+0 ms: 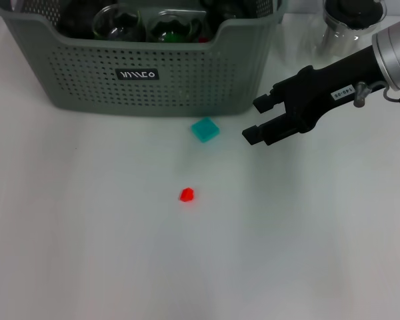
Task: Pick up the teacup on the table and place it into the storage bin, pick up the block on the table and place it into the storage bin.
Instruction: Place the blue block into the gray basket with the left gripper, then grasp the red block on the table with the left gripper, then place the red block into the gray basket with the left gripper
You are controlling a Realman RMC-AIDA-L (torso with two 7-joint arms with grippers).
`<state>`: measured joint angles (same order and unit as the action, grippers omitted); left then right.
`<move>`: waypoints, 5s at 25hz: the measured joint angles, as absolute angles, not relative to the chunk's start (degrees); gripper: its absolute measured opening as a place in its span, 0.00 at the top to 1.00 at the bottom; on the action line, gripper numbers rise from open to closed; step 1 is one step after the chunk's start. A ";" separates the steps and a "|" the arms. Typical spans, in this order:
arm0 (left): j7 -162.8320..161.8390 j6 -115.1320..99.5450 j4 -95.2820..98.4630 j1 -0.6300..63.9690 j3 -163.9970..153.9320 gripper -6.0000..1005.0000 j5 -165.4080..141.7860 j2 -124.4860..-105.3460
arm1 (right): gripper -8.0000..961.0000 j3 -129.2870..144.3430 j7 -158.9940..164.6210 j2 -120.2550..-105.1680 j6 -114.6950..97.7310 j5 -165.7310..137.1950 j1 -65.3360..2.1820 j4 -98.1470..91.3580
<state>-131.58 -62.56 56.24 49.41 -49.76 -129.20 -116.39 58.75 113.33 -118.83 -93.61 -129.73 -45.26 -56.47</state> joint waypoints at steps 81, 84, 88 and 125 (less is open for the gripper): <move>-109.41 -76.50 63.01 36.24 -90.52 0.57 -145.54 -124.81 | 0.20 58.62 113.30 -118.74 -93.44 -129.99 -44.56 -55.90; -109.42 -76.48 62.94 36.19 -90.53 0.62 -145.54 -124.81 | 0.20 58.62 113.29 -118.74 -93.44 -129.99 -44.56 -55.90; -109.43 -76.46 63.19 36.02 -90.52 0.71 -145.52 -124.81 | 0.20 58.62 113.29 -118.74 -93.43 -129.99 -44.56 -55.90; -120.70 -80.85 71.06 37.49 -43.59 0.80 -115.80 -119.62 | 0.20 58.66 113.77 -118.51 -93.46 -129.80 -45.40 -56.20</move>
